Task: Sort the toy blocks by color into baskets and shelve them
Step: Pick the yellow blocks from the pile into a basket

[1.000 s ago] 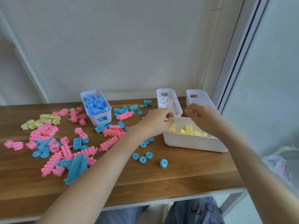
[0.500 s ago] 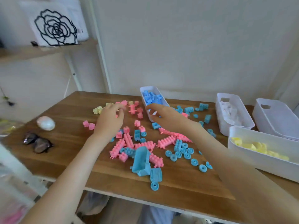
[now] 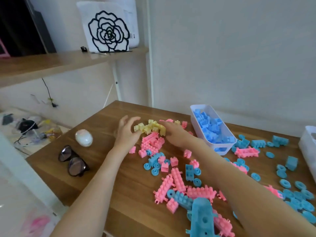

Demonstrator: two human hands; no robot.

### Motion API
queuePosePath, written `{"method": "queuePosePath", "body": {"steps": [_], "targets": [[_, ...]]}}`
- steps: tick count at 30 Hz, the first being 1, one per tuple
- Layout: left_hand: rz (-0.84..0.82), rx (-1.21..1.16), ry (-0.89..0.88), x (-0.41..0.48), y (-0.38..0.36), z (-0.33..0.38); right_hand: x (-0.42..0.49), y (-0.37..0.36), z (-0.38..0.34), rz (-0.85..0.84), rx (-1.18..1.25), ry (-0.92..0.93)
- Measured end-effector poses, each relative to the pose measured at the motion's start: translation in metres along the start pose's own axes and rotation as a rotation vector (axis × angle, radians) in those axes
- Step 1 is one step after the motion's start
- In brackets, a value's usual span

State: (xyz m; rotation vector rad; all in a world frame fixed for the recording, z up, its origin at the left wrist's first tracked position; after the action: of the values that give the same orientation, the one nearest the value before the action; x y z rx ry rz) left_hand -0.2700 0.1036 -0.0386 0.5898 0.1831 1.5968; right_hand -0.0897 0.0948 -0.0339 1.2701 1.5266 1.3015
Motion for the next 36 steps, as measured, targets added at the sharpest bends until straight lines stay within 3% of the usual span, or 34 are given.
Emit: {"method": "queuePosePath", "body": {"steps": [7,13,23,30,36], "targets": [[-0.281,0.072,0.03,0.031,-0.025,-0.022,0.034,-0.02,0.007,-0.054,-0.175,0.099],[-0.317,0.002,0.042,0.029,-0.025,-0.021,0.034,-0.015,-0.003,-0.015,-0.131,0.138],[-0.138,0.044,-0.023,0.011,-0.011,-0.01,-0.009,0.003,-0.005,-0.048,-0.137,-0.005],[0.186,0.16,-0.145,-0.018,-0.01,0.019,-0.053,0.047,-0.005,0.215,0.074,-0.044],[0.266,0.139,-0.162,-0.037,-0.008,0.05,-0.084,0.055,0.005,0.189,0.093,-0.036]]}}
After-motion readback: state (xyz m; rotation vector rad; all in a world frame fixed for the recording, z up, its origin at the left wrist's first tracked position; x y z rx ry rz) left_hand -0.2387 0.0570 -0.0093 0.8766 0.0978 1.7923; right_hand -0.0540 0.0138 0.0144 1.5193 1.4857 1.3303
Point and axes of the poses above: each hand's wrist, its own x-axis towards the middle knuckle, its own y-axis out of the back of the hand, z = x × y, the point moved 4 cm from there along x, towards the middle knuckle, and after that the axes turned 15 degrees about -x, right-handed, at the moved point
